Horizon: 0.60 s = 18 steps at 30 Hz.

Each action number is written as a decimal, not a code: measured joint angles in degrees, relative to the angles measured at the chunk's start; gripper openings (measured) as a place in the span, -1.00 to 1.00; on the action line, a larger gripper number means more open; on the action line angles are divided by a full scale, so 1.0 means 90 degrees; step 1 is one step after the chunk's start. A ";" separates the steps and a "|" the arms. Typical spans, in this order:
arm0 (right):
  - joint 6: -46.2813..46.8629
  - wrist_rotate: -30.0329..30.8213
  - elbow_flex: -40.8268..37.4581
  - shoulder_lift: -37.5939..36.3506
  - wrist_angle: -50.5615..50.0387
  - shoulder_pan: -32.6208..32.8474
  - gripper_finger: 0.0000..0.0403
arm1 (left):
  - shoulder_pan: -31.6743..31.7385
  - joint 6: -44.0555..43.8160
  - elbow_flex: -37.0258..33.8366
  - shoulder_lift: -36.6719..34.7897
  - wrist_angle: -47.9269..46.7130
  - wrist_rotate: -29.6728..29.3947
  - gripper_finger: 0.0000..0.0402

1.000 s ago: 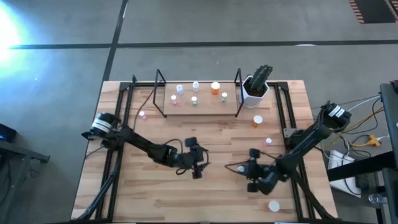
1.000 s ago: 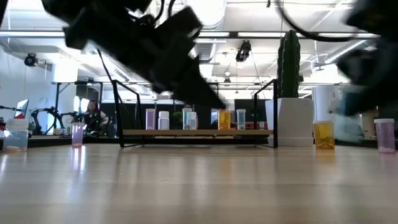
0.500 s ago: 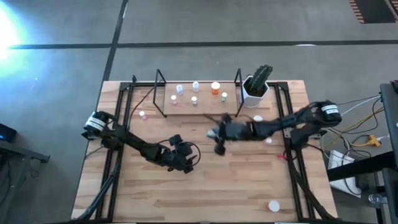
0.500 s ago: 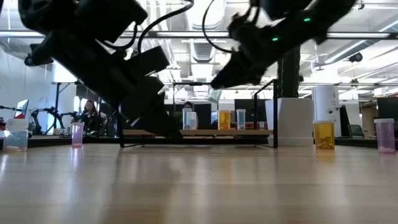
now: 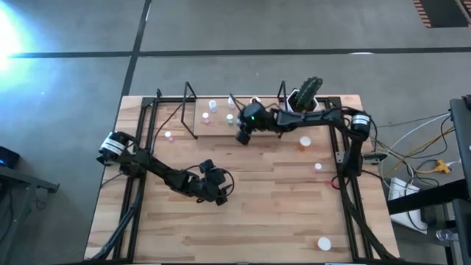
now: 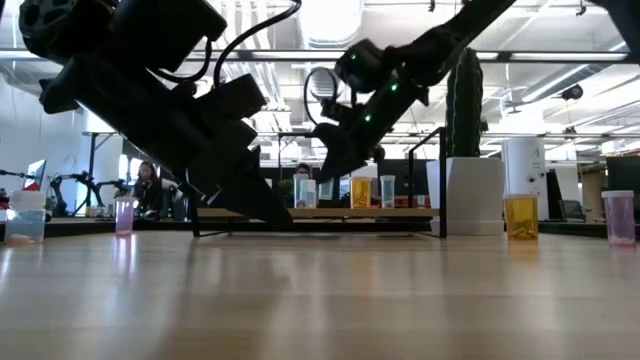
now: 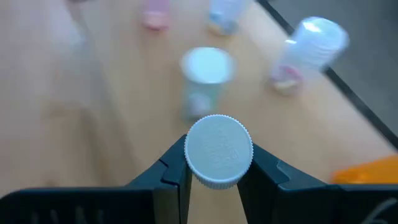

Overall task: Pick and place medicine bottles onto shelf by color
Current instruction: Put the green medicine bottle on the shelf

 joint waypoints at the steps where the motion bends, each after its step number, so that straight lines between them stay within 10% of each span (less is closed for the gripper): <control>1: -0.0011 0.0003 0.0104 0.0081 -0.0061 -0.0106 -0.55 | -0.0008 0.0000 0.0002 0.0000 -0.0001 0.0002 0.24; 18: 0.0110 -0.0060 0.0226 0.0191 -0.0621 -0.0670 -0.55 | -0.0035 0.0007 -0.0008 0.0000 0.0122 -0.0002 0.24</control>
